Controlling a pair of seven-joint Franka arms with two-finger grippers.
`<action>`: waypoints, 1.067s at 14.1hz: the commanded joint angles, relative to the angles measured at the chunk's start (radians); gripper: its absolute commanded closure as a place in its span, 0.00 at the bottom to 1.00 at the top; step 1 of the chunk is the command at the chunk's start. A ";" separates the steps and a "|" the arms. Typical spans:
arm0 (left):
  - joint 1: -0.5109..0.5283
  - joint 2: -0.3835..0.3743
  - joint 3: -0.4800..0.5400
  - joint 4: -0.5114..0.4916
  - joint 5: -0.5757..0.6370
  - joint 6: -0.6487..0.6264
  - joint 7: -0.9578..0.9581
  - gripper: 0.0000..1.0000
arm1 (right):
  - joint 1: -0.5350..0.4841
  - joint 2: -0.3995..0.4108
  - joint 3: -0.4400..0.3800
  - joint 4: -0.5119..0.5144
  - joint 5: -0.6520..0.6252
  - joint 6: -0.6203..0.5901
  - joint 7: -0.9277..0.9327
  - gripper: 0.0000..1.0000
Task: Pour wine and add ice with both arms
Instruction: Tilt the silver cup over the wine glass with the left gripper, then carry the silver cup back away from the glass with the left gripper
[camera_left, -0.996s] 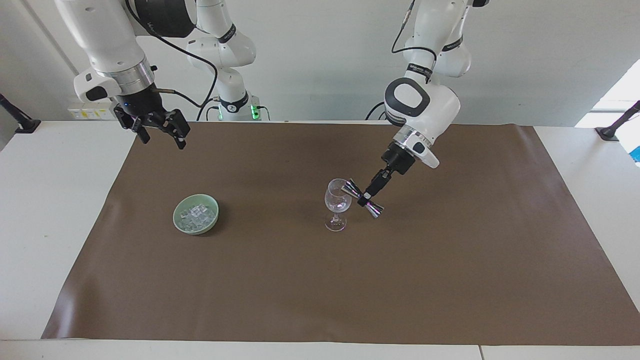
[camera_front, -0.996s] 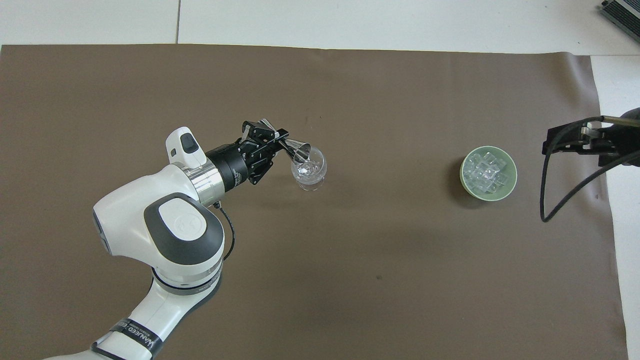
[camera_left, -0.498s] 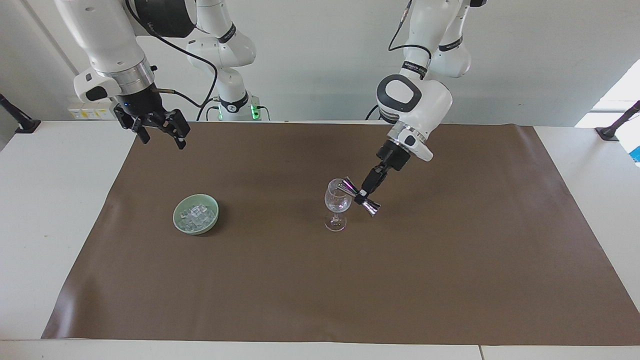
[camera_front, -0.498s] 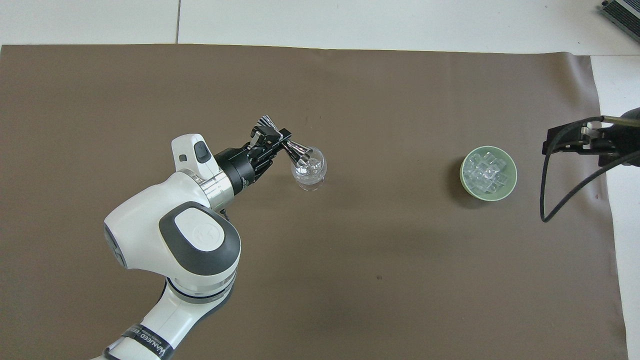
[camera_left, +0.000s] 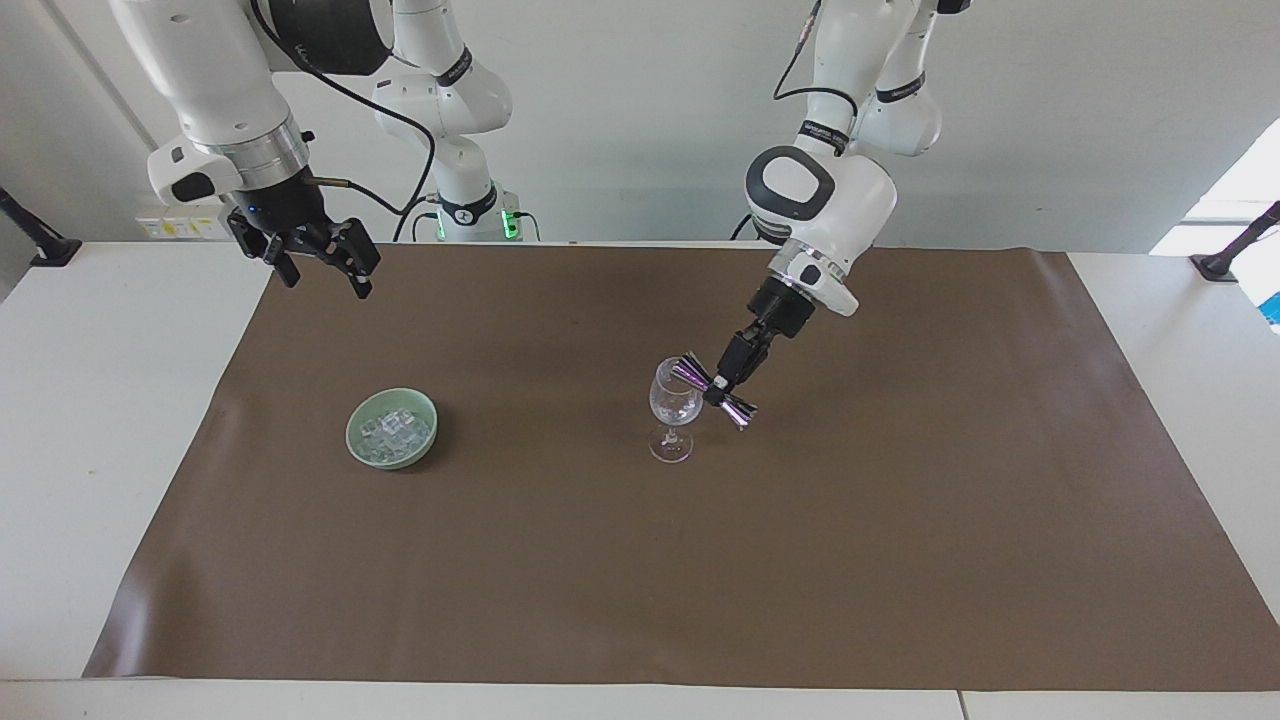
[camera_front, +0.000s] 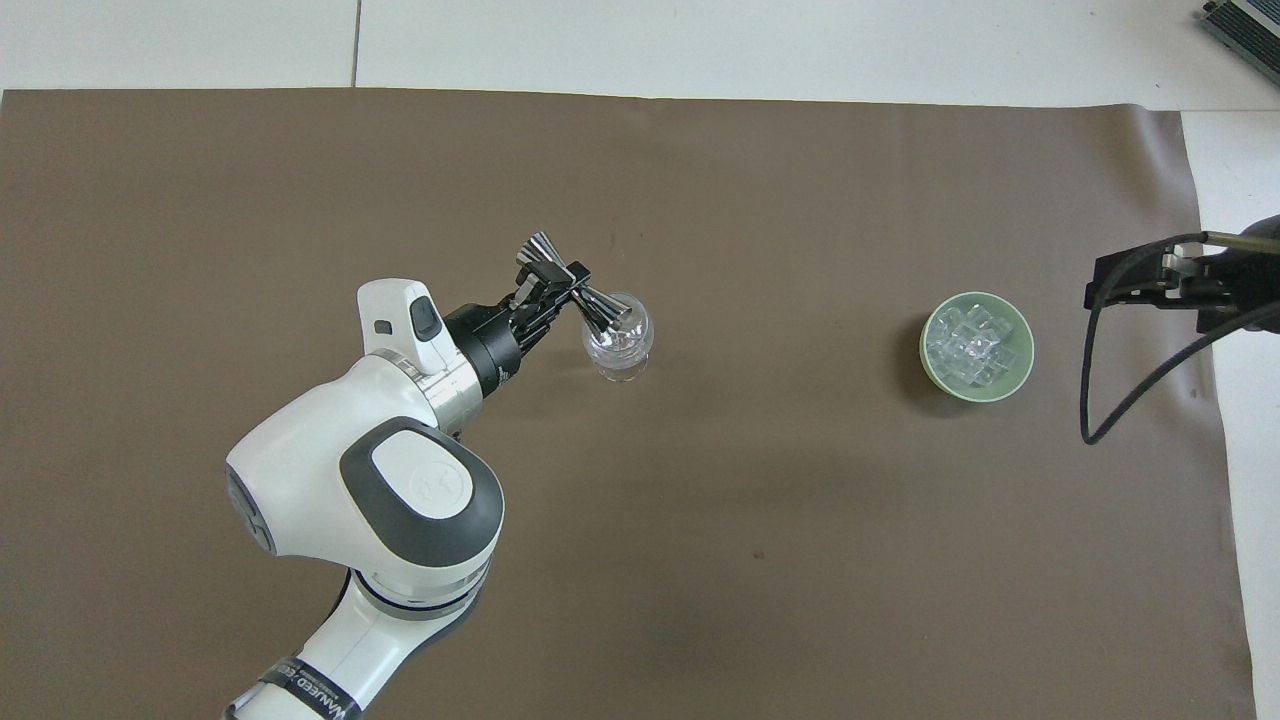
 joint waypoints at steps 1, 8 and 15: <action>-0.033 0.005 0.015 0.015 0.003 0.046 0.030 1.00 | -0.006 -0.021 0.001 -0.023 0.023 -0.004 -0.020 0.00; -0.044 -0.010 0.015 0.015 0.003 0.068 0.041 1.00 | -0.006 -0.021 0.001 -0.023 0.023 -0.004 -0.020 0.00; -0.050 -0.015 0.014 0.015 0.003 0.101 0.136 1.00 | -0.006 -0.023 0.001 -0.023 0.025 -0.004 -0.020 0.00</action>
